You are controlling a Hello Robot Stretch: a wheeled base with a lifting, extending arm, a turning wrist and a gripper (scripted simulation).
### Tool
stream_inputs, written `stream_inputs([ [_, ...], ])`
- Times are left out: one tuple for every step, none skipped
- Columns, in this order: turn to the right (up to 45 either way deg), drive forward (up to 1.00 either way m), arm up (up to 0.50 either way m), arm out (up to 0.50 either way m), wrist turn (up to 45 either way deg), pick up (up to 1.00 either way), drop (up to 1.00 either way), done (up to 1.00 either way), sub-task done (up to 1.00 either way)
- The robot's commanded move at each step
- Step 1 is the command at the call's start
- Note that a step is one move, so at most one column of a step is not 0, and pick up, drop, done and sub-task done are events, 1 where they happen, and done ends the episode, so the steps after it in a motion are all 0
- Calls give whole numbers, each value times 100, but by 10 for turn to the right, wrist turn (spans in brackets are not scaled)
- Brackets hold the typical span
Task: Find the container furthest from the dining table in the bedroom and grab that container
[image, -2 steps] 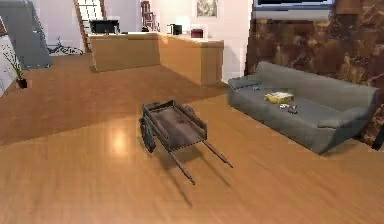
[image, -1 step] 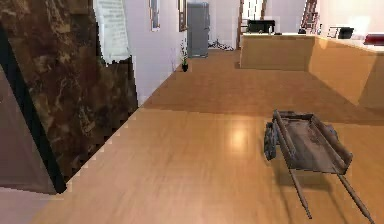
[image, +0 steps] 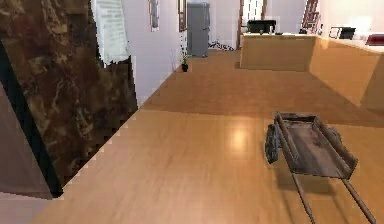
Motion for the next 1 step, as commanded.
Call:
stream_inputs([
  [-450,0,0,0,0,0,0,0,0],
])
